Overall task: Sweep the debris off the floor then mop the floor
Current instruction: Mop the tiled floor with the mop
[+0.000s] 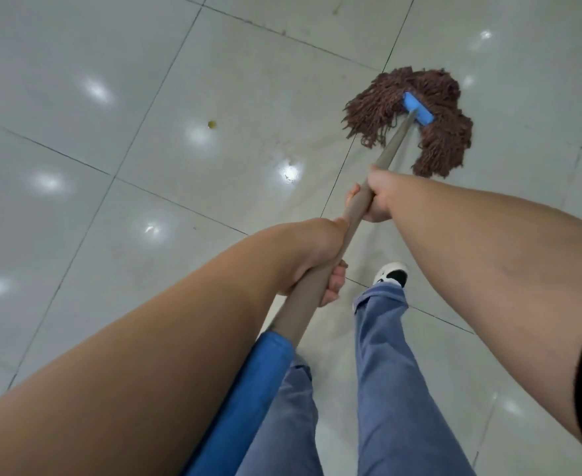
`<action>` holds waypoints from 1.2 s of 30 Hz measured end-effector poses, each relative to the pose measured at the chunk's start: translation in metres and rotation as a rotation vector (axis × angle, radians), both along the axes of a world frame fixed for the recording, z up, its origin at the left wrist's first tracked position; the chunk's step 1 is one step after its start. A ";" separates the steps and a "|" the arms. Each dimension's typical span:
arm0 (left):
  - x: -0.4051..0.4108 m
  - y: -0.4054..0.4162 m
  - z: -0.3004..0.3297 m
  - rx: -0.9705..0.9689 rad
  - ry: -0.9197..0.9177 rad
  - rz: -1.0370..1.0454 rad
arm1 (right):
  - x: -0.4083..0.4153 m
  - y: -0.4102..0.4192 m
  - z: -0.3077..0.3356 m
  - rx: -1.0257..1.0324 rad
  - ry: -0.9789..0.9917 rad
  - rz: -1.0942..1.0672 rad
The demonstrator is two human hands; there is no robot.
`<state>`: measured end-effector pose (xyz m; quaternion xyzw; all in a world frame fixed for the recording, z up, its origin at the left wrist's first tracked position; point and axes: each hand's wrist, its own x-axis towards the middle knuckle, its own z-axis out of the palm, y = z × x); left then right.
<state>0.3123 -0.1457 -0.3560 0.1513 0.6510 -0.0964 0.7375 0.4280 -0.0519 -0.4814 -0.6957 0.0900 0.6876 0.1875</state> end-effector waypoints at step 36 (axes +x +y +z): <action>0.355 0.702 -0.002 -0.079 0.068 0.016 | 0.353 0.698 0.001 0.050 -0.007 0.088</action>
